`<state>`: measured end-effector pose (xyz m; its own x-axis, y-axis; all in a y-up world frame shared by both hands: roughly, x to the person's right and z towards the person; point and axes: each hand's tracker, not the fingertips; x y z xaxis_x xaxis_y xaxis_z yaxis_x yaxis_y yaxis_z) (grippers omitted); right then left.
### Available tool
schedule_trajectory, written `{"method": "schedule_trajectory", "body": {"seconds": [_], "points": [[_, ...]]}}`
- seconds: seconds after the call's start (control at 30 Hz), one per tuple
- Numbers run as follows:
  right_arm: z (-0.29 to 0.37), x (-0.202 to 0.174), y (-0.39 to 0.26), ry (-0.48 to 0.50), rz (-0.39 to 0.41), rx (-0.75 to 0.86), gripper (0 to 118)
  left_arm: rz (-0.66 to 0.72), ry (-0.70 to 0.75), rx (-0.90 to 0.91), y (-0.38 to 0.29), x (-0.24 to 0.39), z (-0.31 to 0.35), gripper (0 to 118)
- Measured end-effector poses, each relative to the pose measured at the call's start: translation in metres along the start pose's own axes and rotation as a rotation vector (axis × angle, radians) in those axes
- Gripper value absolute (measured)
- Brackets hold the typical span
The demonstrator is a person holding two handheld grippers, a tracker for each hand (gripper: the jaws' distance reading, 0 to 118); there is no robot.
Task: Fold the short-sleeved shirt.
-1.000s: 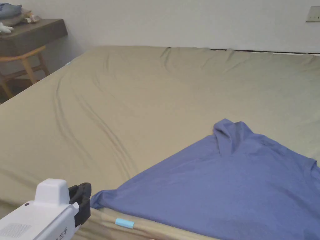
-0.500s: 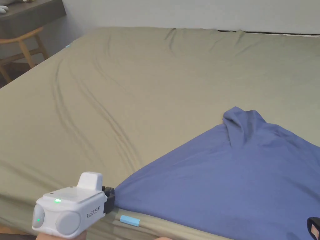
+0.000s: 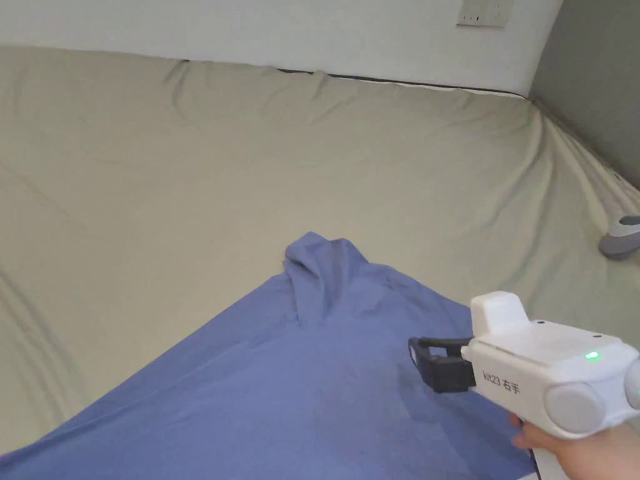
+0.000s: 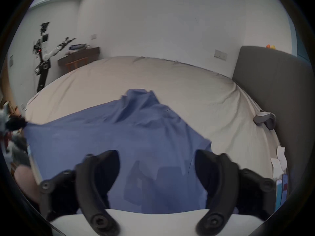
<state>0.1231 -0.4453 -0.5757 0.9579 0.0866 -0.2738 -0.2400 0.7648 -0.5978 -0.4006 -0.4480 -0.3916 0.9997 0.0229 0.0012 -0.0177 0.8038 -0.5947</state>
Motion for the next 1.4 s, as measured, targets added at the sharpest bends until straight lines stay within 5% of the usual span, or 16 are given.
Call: {"method": "schedule_trajectory", "body": {"seconds": [0.23,0.33,0.37,0.4,0.43,0.57,0.7,0.87,1.07,1.23,1.4], "points": [[-0.143,0.033,0.052,-0.030,-0.013,-0.076,95,0.005,0.008,-0.035,0.016,0.012,-0.007,0],[-0.177,0.031,0.035,-0.013,0.025,-0.156,52,0.022,0.025,-0.063,0.019,0.009,-0.019,0],[-0.174,0.027,0.023,-0.009,0.005,-0.170,48,0.034,0.027,-0.073,0.020,0.009,-0.021,0],[-0.159,0.025,0.031,-0.054,0.056,-0.011,20,0.036,0.023,-0.074,0.022,0.009,-0.022,0],[-0.155,0.027,0.030,-0.009,0.038,-0.065,0,0.031,0.022,-0.072,0.023,0.007,-0.023,0],[-0.130,0.017,0.027,-0.026,0.093,-0.037,0,0.018,0.026,-0.053,0.034,0.007,-0.022,0],[-0.069,0.031,0.049,-0.017,0.020,0.105,0,0.020,0.004,0.031,0.055,0.008,-0.002,0],[0.037,0.046,0.089,-0.061,0.060,0.244,0,0.025,-0.021,0.140,0.099,0.008,0.019,0],[0.164,0.066,0.130,-0.218,0.076,0.403,0,0.025,-0.016,0.272,0.178,0.015,0.033,0],[0.258,0.086,0.154,-0.286,0.011,0.539,0,0.051,-0.054,0.369,0.252,0.026,0.058,0],[0.264,0.104,0.160,-0.340,-0.024,0.574,0,-0.008,-0.072,0.478,0.314,0.049,0.093,0]]}}
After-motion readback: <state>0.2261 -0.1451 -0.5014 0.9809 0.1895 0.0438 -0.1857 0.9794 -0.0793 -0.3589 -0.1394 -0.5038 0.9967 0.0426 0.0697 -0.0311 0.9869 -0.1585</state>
